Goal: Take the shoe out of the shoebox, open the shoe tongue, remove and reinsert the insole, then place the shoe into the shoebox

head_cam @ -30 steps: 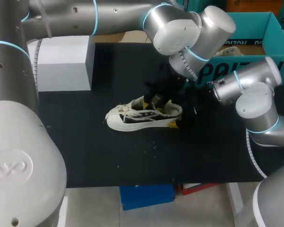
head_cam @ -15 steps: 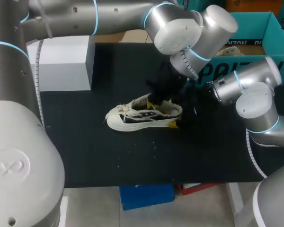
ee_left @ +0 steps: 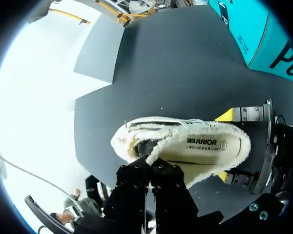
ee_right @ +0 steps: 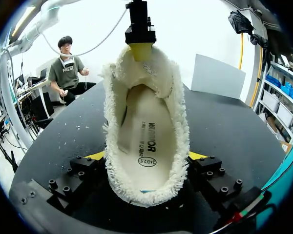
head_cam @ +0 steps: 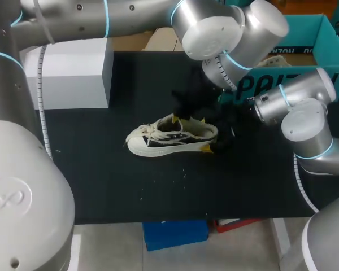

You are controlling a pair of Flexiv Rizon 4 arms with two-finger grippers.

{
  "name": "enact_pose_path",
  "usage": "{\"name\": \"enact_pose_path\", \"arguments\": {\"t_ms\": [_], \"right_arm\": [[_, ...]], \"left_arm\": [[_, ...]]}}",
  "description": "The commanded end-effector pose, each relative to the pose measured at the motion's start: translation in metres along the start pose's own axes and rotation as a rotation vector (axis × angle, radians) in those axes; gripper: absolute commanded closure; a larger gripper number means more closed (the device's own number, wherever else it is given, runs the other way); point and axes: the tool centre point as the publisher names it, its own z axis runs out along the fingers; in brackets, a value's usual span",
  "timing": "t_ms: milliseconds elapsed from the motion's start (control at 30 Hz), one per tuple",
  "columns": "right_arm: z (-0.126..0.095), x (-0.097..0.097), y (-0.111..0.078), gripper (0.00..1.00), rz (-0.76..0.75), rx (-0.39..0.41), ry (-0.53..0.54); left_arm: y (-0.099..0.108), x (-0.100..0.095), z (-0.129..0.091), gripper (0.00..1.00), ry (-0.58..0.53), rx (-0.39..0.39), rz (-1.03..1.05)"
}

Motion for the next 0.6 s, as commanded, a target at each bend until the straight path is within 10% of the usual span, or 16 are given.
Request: {"name": "enact_pose_path", "arguments": {"t_ms": [33, 600], "right_arm": [[0.002, -0.001, -0.002, 1.0, 0.001, 0.001, -0.002], [0.002, -0.001, -0.002, 1.0, 0.001, 0.001, -0.002]], "left_arm": [[0.008, -0.014, -0.003, 1.0, 0.01, 0.027, -0.017], [0.02, -0.041, 0.003, 1.0, 0.002, 0.048, -0.09]]}}
